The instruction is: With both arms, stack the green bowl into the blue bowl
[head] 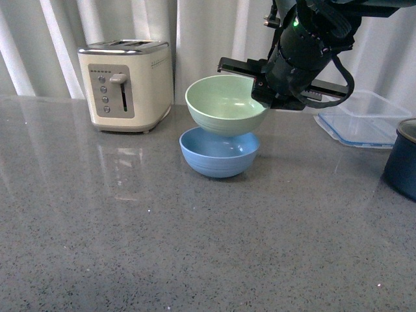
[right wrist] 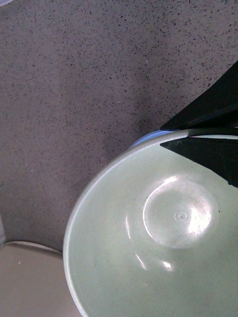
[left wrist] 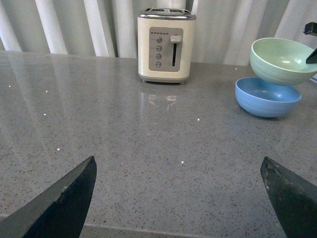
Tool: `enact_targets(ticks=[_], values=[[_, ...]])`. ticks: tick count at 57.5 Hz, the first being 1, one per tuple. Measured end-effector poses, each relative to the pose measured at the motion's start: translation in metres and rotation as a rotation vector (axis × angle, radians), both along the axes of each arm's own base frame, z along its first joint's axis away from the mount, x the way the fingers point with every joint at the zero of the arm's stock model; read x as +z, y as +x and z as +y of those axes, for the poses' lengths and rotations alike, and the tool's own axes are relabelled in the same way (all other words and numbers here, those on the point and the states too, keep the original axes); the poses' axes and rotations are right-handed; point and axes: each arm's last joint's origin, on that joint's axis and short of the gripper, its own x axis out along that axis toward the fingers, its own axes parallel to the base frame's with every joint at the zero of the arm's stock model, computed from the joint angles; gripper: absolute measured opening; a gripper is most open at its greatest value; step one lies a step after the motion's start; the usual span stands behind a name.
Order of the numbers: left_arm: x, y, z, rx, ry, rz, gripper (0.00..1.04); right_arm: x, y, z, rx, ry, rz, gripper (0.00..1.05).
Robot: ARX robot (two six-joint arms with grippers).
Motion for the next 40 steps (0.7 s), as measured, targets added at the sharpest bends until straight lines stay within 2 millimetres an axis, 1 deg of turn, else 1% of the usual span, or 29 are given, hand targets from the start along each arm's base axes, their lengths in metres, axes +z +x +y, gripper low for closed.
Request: enact_targets(ticks=[9, 15, 20, 22, 23, 25, 27, 30, 36, 38, 39, 40], values=[[0.000, 0.000, 0.000, 0.000, 0.000, 0.000, 0.98, -0.016, 0.006, 0.009, -0.005, -0.040, 0.026, 0.01], [0.000, 0.000, 0.000, 0.000, 0.000, 0.000, 0.98, -0.023, 0.008, 0.013, -0.005, -0.056, 0.036, 0.02], [0.000, 0.000, 0.000, 0.000, 0.000, 0.000, 0.98, -0.024, 0.009, 0.013, -0.006, -0.054, 0.038, 0.17], [0.000, 0.000, 0.000, 0.000, 0.000, 0.000, 0.98, -0.024, 0.009, 0.013, -0.006, -0.051, 0.033, 0.20], [0.000, 0.000, 0.000, 0.000, 0.000, 0.000, 0.98, -0.021, 0.008, 0.012, -0.004, -0.040, 0.026, 0.26], [0.000, 0.000, 0.000, 0.000, 0.000, 0.000, 0.98, -0.018, 0.007, 0.011, -0.003, -0.025, 0.019, 0.31], [0.000, 0.000, 0.000, 0.000, 0.000, 0.000, 0.98, -0.010, 0.002, 0.007, 0.006, 0.000, -0.002, 0.40], [0.000, 0.000, 0.000, 0.000, 0.000, 0.000, 0.98, -0.003, -0.003, 0.004, 0.014, 0.021, -0.025, 0.47], [0.000, 0.000, 0.000, 0.000, 0.000, 0.000, 0.98, 0.019, -0.023, -0.007, 0.057, 0.081, -0.103, 0.63], [0.000, 0.000, 0.000, 0.000, 0.000, 0.000, 0.98, 0.030, -0.036, -0.014, 0.091, 0.106, -0.153, 0.70], [0.000, 0.000, 0.000, 0.000, 0.000, 0.000, 0.98, 0.038, -0.047, -0.020, 0.115, 0.127, -0.192, 0.75], [0.000, 0.000, 0.000, 0.000, 0.000, 0.000, 0.98, 0.040, -0.051, -0.022, 0.122, 0.132, -0.205, 0.77]])
